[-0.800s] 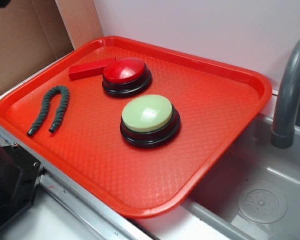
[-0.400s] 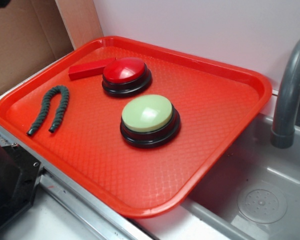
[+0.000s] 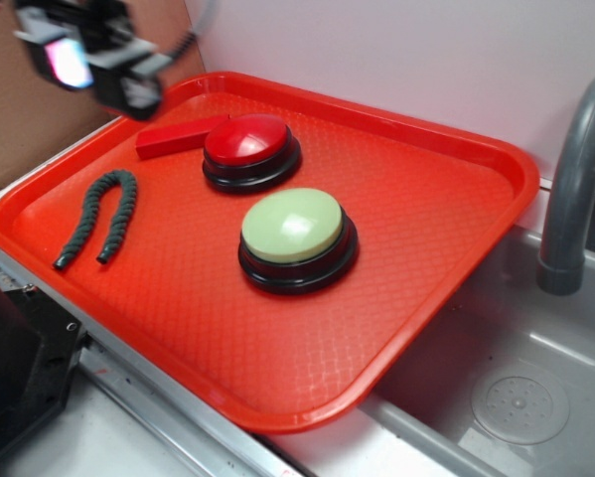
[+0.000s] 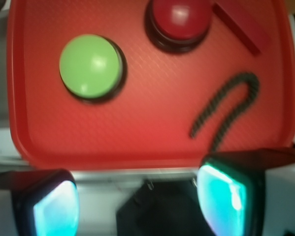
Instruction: Push the green button.
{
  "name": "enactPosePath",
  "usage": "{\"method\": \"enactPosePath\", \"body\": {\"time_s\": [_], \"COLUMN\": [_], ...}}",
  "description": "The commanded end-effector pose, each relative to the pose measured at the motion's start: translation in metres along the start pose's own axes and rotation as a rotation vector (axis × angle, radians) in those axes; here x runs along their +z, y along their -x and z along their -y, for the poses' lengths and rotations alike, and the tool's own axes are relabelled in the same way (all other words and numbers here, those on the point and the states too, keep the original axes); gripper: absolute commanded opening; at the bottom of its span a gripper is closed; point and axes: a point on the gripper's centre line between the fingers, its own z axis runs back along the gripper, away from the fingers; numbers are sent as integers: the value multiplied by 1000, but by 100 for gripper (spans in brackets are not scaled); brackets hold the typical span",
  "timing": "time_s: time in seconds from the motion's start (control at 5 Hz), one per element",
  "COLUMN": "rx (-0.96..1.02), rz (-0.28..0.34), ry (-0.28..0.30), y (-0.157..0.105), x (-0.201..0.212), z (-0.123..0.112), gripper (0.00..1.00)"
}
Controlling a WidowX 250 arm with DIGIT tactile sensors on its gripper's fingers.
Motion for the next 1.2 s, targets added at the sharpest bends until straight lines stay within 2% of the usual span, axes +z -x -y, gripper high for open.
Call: {"method": "enactPosePath", "body": {"time_s": [0.0,0.2,0.6,0.8,1.0], "rx": [177,189,164,112,81], "rz": [202,206,103,69,48], "ry": [-1,-67,-66,-94,-91], "y": [-61,-75,-82,-74,-74], "x": [-17,-30,-76,-88,-97], "z": [38,41,22,19,19], "gripper": [100,100,100,100,100]}}
